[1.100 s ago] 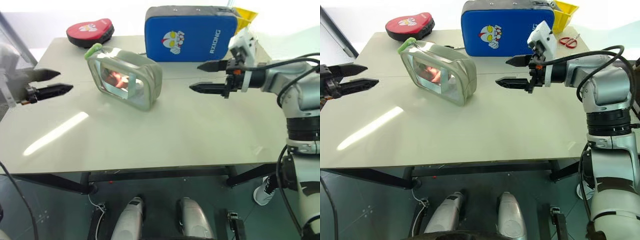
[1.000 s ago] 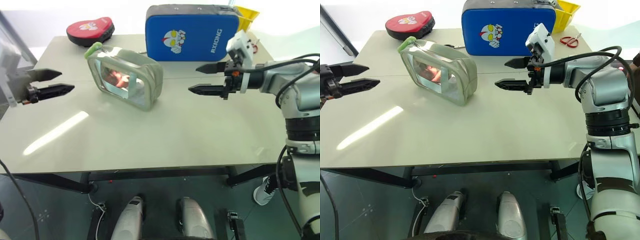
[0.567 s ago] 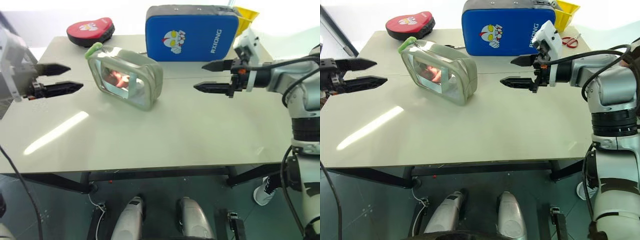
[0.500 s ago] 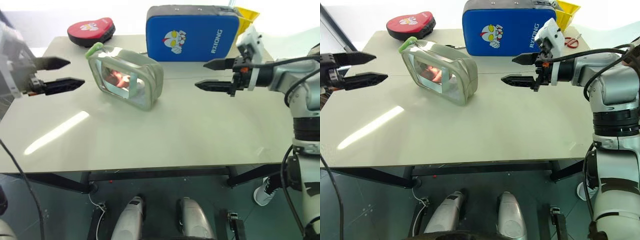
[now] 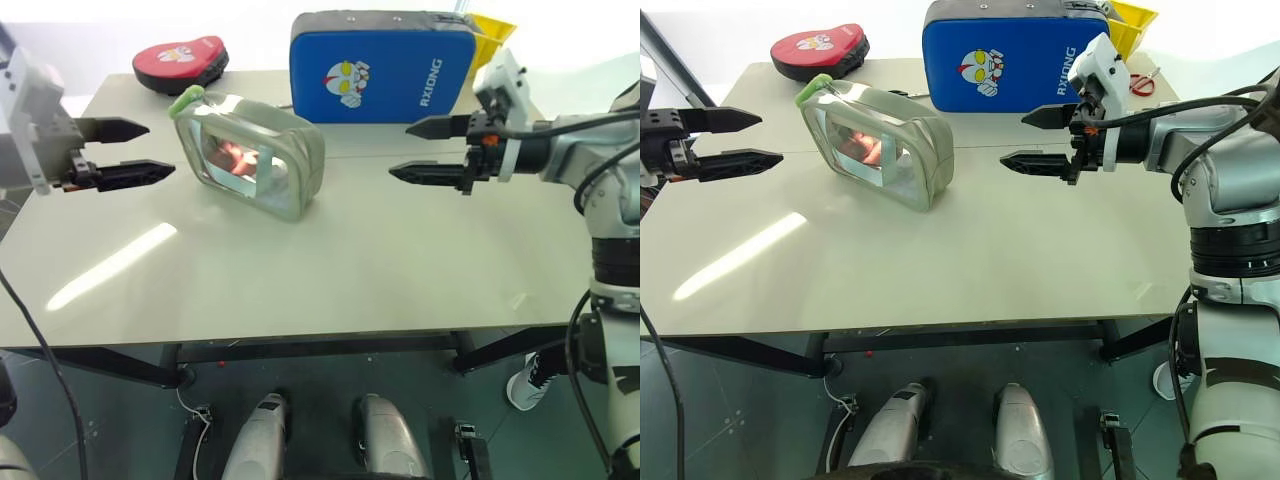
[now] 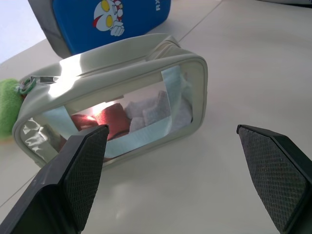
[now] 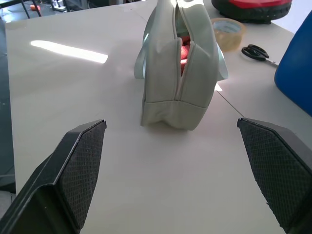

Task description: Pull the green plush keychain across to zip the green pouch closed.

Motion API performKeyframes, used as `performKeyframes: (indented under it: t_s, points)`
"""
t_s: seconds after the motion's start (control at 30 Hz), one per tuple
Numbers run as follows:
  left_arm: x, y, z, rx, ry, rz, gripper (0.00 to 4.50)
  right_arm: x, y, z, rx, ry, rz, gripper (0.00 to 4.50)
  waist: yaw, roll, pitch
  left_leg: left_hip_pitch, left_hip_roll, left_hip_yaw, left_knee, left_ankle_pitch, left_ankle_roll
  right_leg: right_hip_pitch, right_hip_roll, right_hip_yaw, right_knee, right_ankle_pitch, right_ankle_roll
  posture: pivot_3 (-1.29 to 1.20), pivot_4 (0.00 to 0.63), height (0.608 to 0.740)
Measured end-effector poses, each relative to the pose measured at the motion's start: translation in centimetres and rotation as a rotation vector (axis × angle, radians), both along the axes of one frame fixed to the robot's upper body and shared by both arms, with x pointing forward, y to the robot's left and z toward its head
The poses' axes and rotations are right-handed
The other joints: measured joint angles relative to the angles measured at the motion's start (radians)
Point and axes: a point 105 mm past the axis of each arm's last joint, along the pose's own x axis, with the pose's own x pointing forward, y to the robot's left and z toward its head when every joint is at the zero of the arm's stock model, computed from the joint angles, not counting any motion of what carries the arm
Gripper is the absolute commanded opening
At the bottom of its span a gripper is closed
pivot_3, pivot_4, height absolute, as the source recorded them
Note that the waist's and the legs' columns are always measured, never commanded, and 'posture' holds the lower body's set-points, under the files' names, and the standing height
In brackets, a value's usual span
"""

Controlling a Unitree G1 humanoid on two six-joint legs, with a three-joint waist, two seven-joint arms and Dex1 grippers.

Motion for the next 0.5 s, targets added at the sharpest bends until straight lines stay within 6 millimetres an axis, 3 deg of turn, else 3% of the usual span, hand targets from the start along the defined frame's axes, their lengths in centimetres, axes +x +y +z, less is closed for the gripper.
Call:
performKeyframes:
  t_s: [0.1, 0.2, 0.4, 0.5]
  points:
    - [0.0, 0.1, -0.3, 0.011, -0.001, 0.015, 4.47, 0.9, 1.9, -0.5, 0.011, -0.029, -0.013, 4.5, -0.008, 0.0, 0.0, 0.001, 0.0, 0.0, 0.0, 0.0, 0.0, 0.0, 0.0, 0.0, 0.002, 0.0, 0.0, 0.0, 0.15, 0.74]
    - [0.2, -0.3, -0.4, 0.002, -0.016, 0.022, 4.47, 1.5, 5.3, -0.9, -0.021, -0.09, 0.03, 4.5, -0.015, 0.0, 0.0, 0.0, 0.0, 0.0, 0.0, 0.0, 0.0, -0.001, 0.0, 0.001, 0.003, 0.0, 0.0, 0.0, 0.15, 0.74]
    - [0.2, -2.3, -0.8, -0.027, -0.044, 0.004, 4.47, 2.0, 14.2, 2.4, -0.057, -0.3, 0.159, 4.5, -0.026, 0.0, 0.0, 0.001, 0.0, 0.0, 0.0, 0.001, -0.001, -0.004, 0.0, 0.002, 0.009, 0.0, 0.0, 0.0, 0.15, 0.74]
    - [-0.6, -3.5, -1.5, -0.018, -0.043, -0.021, 4.47, 2.0, 17.8, 2.1, -0.079, -0.331, 0.223, 4.5, -0.025, -0.001, 0.0, 0.001, 0.0, 0.0, 0.0, 0.001, -0.001, -0.004, 0.001, 0.003, 0.009, 0.0, 0.0, 0.0, 0.15, 0.74]
